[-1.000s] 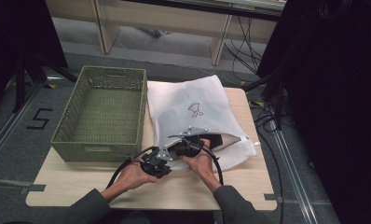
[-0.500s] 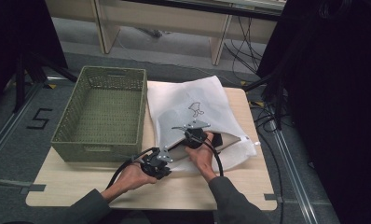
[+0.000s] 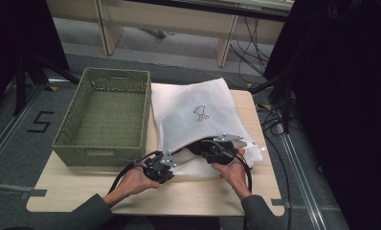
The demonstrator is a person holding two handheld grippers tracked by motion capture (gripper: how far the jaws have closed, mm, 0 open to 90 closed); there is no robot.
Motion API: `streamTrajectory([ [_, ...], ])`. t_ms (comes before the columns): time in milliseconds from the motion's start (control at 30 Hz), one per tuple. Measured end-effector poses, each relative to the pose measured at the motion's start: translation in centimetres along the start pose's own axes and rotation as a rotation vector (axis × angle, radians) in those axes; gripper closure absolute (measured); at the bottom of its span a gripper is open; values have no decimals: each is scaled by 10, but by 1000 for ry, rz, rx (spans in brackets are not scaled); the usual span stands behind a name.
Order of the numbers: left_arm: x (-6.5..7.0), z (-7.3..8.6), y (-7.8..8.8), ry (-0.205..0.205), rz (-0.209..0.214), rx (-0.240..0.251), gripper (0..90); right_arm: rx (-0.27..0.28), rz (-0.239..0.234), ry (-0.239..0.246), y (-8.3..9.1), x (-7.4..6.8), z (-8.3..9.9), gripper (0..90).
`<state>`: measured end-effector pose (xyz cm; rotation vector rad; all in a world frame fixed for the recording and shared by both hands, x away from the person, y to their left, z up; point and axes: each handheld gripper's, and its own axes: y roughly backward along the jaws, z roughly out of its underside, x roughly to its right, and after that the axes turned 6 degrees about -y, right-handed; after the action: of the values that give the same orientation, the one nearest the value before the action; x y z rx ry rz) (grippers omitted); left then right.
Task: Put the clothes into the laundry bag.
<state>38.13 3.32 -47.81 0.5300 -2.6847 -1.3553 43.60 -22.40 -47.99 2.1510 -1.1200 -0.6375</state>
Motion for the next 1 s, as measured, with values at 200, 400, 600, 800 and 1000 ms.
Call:
streamTrajectory([
  [200, -1, 0, 0, -5, 10, -8, 864, -32, 54, 45, -31, -10, -5, 545],
  [400, -1, 0, 0, 1, 13, -8, 867, 9, 119, 78, -49, -3, -13, 850],
  [600, 1, 2, -1, 3, 22, -16, 873, 43, 185, 89, -61, 6, -26, 861],
  [800, -1, 4, 1, -4, 26, -19, 873, 81, 209, 73, -68, 16, -33, 855],
  [1000, -2, 6, 5, -33, -34, -47, 866, 41, 173, 13, -58, 8, -33, 740],
])
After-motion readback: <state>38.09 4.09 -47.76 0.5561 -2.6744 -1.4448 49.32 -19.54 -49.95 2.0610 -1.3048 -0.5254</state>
